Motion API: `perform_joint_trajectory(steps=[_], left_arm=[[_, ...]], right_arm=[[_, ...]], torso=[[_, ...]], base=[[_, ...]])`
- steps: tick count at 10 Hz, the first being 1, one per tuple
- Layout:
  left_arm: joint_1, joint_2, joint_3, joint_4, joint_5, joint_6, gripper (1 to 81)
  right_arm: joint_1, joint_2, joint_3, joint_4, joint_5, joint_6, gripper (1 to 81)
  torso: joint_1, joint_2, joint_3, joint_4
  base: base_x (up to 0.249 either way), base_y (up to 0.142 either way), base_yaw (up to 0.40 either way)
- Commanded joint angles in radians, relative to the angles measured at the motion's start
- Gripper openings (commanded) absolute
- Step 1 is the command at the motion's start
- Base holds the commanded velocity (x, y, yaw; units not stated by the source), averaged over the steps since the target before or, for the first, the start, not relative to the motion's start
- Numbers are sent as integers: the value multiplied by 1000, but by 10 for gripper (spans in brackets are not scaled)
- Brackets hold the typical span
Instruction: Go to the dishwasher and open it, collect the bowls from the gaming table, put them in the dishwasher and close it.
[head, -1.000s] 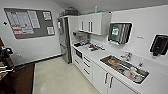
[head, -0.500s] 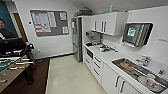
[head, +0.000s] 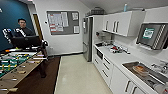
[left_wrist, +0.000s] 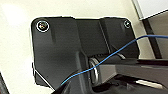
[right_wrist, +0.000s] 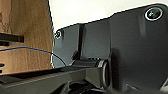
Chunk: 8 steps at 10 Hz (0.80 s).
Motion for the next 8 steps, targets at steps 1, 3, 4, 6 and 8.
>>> perform_joint_trajectory(steps=[1, 3, 4, 6, 8], left_arm=[[-49, -15, 13, -4, 56, 3, 811], [-49, -14, 8, -5, 55, 1, 811], [-49, -17, 13, -5, 55, 1, 811], [-49, -17, 13, -5, 56, 1, 811], [-51, -17, 13, -5, 56, 1, 811]], right_arm=[[36, 1, 10, -13, -18, 0, 811], [37, 4, 10, -15, -21, 0, 811], [37, 3, 9, -15, -21, 0, 811], [36, -2, 12, -18, -19, -2, 811], [36, -2, 21, -39, -19, 0, 811]], torso=[[0, 0, 0, 0], [0, 0, 0, 0], [0, 0, 0, 0], [0, 0, 0, 0], [0, 0, 0, 0]], base=[[0, 0, 336], [0, 0, 335], [0, 0, 335], [0, 0, 336], [0, 0, 336]])
